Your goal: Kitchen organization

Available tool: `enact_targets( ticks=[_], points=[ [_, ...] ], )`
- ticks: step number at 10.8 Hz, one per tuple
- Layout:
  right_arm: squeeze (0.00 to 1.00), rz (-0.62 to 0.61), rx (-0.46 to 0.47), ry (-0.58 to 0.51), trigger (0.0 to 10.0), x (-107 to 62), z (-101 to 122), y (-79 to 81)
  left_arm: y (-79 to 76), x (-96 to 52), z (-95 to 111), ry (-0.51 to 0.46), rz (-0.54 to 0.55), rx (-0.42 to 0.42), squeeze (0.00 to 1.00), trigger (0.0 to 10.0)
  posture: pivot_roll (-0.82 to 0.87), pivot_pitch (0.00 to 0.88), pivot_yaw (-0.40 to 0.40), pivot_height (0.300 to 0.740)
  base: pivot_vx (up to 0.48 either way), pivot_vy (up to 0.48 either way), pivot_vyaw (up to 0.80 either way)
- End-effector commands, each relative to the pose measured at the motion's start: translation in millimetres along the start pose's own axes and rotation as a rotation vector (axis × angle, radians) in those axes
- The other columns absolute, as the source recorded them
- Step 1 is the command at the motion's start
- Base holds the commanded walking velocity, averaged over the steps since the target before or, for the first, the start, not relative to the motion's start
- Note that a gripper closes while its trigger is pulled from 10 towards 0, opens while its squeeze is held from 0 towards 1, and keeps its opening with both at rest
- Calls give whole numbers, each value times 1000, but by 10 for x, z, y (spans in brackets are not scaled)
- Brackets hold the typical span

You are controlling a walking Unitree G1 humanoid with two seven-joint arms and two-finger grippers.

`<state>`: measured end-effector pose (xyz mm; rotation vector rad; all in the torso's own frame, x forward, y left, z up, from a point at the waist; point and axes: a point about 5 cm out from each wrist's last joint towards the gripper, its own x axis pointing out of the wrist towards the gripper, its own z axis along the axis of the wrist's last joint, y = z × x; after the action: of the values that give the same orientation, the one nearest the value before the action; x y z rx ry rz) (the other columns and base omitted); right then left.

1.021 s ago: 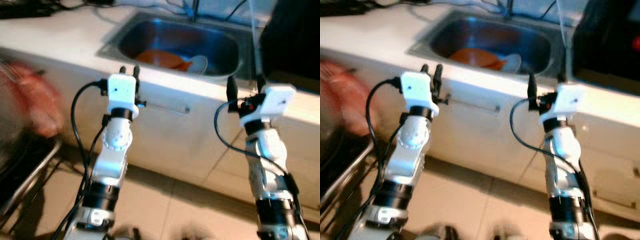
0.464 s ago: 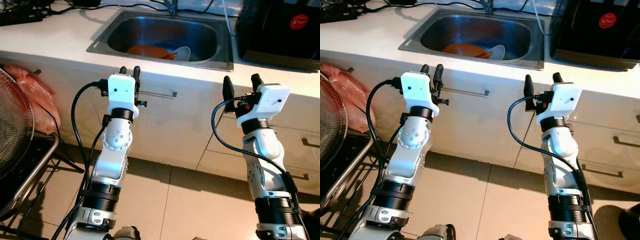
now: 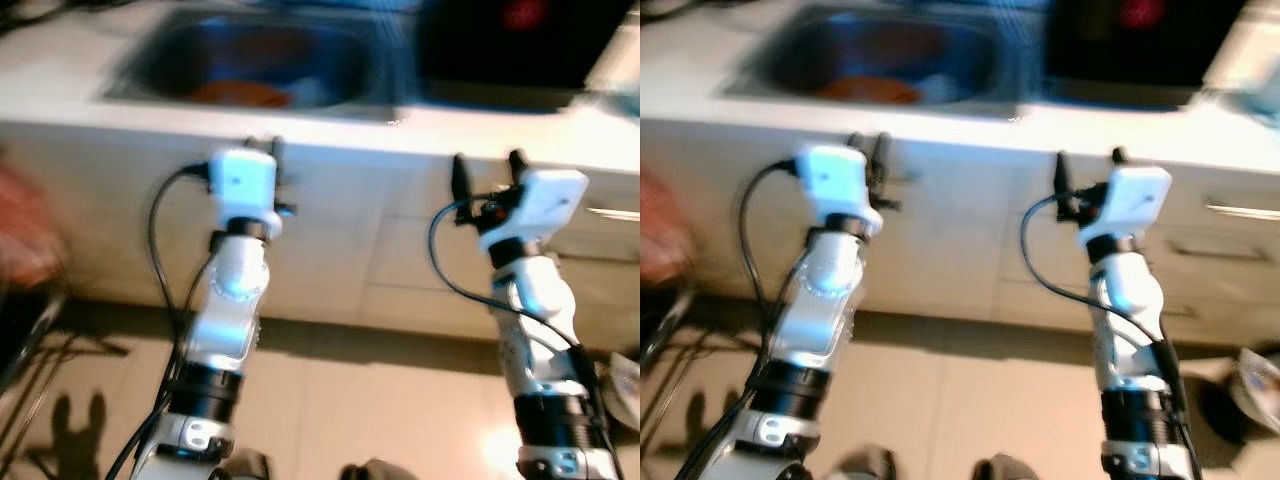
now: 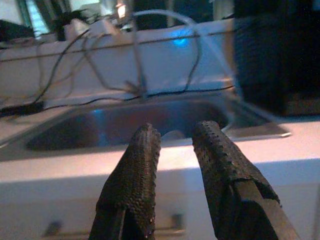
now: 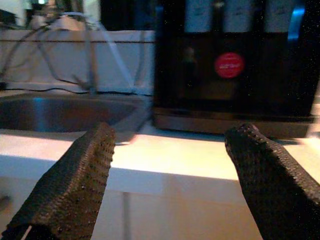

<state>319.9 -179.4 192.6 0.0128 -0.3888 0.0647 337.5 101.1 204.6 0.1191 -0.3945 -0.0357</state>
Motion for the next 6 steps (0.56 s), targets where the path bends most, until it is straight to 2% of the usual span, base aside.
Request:
enact_targets(
  ticks=[1,4,6],
  points=[
    [0,21,18,-3,10000,12,4,72,107,-13,-43,19,36,23,0,10000,11,137,-15,740,0,-360,0],
    [0,23,23,2,10000,19,-1,67,101,-8,-38,18,37,24,0,10000,11,138,-16,740,0,-359,0],
    [0,23,17,8,10000,16,-8,68,96,-10,-48,23,35,22,0,10000,11,138,-16,740,0,-352,-613]
  ],
)
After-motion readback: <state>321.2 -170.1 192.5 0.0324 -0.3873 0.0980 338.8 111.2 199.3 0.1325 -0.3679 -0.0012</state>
